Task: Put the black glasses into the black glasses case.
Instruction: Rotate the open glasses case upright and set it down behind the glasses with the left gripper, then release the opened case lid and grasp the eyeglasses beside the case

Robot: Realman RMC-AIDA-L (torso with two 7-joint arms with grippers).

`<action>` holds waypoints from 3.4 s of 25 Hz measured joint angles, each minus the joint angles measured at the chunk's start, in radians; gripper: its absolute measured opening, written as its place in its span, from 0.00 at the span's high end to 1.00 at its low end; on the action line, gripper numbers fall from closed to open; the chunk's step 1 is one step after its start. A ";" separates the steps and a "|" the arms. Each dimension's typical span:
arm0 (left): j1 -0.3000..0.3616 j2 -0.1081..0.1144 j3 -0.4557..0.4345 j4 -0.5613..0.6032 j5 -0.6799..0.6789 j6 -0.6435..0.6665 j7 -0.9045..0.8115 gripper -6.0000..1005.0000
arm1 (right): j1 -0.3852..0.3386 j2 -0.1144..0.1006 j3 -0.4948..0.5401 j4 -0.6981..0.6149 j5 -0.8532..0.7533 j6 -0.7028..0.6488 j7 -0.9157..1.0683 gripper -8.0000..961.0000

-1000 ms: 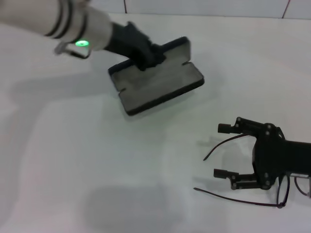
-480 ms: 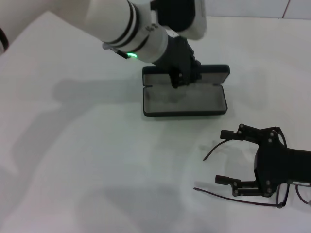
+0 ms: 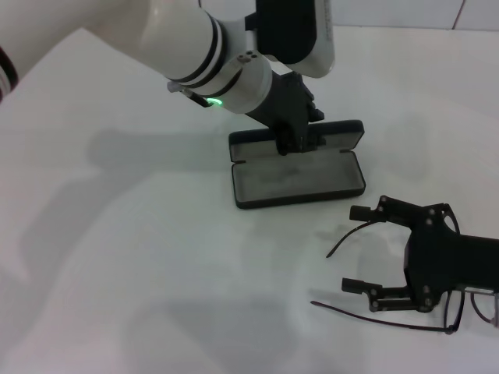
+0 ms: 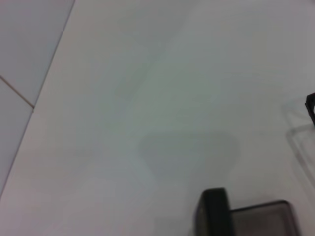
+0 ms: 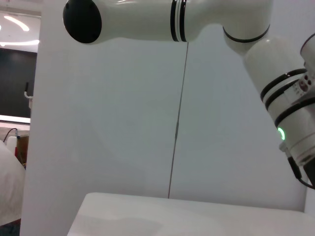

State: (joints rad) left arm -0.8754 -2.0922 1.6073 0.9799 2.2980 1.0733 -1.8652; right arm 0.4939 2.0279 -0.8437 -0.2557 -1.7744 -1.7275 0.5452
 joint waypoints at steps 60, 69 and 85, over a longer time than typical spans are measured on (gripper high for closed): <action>0.465 0.003 -0.197 -0.415 -1.319 0.116 0.564 0.49 | -0.039 -0.006 -0.668 -1.396 -0.823 -0.088 0.681 0.14; 0.454 0.001 -0.207 -0.420 -1.319 0.113 0.564 0.49 | -0.051 -0.007 -0.667 -1.430 -0.812 -0.083 0.668 0.28; 0.450 0.003 -0.207 -0.441 -1.319 0.113 0.589 0.49 | -0.067 -0.005 -0.757 -1.461 -0.823 -0.040 0.647 0.31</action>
State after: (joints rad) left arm -0.4253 -2.0895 1.4005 0.5385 0.9788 1.1864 -1.2766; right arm 0.4272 2.0233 -1.6009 -1.7163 -2.5971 -1.7678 1.1927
